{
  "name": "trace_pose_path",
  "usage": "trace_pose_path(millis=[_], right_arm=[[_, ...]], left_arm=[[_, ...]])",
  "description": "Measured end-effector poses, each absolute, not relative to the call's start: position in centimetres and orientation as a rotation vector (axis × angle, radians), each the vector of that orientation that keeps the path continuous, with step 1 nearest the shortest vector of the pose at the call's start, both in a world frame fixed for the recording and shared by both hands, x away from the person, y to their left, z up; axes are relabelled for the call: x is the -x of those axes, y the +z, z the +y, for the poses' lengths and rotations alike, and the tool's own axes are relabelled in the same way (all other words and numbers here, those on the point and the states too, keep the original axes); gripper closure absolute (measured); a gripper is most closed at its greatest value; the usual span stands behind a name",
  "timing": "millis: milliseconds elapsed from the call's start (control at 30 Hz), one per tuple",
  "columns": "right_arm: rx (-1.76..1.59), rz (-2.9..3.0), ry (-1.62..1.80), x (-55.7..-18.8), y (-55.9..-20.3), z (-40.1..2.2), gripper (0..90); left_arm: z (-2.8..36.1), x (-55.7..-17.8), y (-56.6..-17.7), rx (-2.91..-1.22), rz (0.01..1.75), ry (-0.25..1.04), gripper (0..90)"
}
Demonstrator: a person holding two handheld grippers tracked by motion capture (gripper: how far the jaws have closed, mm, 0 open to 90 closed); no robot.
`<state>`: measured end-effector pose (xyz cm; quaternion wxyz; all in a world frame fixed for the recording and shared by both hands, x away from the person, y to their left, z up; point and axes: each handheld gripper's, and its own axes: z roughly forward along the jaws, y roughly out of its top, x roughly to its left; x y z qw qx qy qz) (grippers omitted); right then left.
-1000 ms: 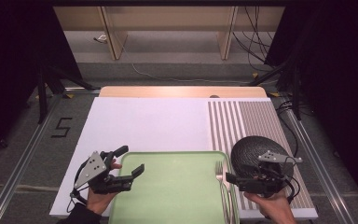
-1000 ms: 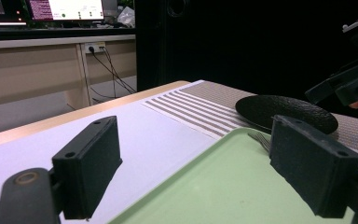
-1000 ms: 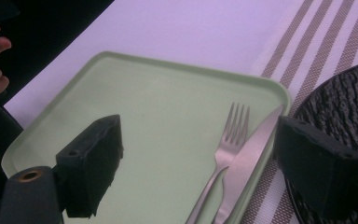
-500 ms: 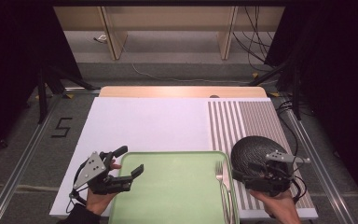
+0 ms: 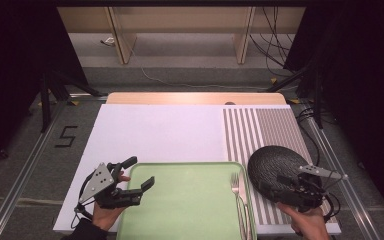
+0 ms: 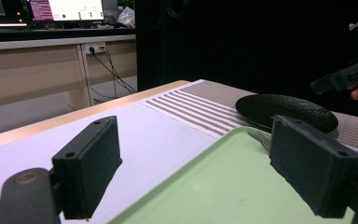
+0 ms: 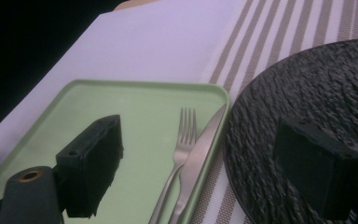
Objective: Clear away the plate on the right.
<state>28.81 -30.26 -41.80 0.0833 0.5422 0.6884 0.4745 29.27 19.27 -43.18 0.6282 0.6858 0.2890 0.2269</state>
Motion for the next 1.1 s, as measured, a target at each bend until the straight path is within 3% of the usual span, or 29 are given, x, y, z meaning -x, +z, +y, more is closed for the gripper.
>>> trace_pose_path(millis=[1100], right_arm=[[-1.915, 1.764, 1.328, -27.7, -43.1, -37.5, 17.5]], left_arm=[[19.3, -29.3, -43.2, -1.57, 0.667, 0.524, 16.4]])
